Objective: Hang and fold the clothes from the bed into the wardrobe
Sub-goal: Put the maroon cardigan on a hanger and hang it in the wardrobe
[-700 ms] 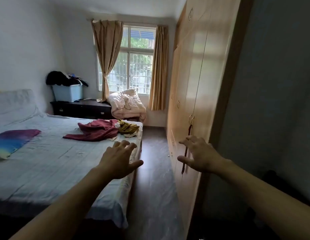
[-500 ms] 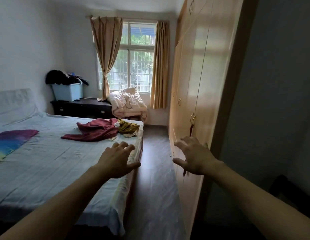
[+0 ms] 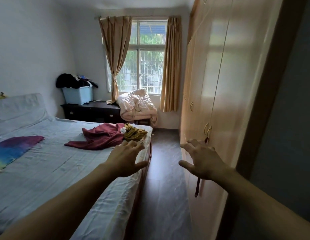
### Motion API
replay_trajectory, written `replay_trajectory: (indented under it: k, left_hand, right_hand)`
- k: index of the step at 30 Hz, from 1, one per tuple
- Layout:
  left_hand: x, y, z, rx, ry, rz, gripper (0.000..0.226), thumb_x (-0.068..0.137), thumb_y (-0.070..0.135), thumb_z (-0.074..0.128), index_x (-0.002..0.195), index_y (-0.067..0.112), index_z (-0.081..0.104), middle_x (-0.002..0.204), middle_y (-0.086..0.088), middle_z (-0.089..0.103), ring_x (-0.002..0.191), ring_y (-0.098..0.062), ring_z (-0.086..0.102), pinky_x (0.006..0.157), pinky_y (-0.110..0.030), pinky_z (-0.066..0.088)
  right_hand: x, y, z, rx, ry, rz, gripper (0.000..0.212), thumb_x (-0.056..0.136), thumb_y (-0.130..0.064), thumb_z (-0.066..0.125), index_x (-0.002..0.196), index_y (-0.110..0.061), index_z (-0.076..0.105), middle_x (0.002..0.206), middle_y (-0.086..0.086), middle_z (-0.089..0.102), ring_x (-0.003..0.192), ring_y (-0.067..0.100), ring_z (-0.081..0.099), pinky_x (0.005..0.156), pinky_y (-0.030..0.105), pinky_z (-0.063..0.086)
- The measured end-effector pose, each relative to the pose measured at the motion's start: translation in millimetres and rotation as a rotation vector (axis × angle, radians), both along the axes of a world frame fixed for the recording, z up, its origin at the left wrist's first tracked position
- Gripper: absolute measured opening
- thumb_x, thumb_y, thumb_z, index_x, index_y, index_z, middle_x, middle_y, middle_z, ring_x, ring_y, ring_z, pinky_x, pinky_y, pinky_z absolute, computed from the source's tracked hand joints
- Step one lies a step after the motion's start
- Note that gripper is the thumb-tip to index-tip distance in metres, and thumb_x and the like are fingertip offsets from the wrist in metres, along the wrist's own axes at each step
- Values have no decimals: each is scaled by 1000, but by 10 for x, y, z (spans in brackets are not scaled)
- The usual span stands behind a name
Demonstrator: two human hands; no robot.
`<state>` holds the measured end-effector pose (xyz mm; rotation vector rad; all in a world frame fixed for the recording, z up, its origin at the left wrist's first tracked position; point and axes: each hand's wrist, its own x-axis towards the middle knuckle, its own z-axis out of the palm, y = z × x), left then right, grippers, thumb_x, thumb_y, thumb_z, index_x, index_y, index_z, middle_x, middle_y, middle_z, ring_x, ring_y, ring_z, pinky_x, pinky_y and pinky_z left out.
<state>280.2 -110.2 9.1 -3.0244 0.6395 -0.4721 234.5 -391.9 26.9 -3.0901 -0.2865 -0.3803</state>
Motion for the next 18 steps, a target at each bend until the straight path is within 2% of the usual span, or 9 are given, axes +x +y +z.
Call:
replay_trajectory:
  k: [8,15,18]
  left_hand:
    - [1246,132,-226,-78,33,-14,68,89,69,47,144,32,34,147,-1,42,130,-25,44,98,-42,45]
    - [2552,497,-60,-115,-36,-36,67,89,71,43,143,31,38,146,0,43,129,-24,45,98,-40,44]
    - [2990,538,-41,-154,-19,-55,69,89,69,43,146,30,34,146,-1,44,128,-26,46,97,-41,46]
  right_hand:
    - [1152,188,-112,-57,34,-9,68,91,-62,48,149,-33,27,158,-2,27,144,23,26,112,50,34]
    - [2350,406,157,-138,18,-72,71,88,-68,46,148,-36,28,159,-4,26,146,21,23,113,53,29]
    - [2777,517,143,-121,23,-94,70,88,-67,48,148,-37,28,158,-4,28,144,22,27,110,52,32]
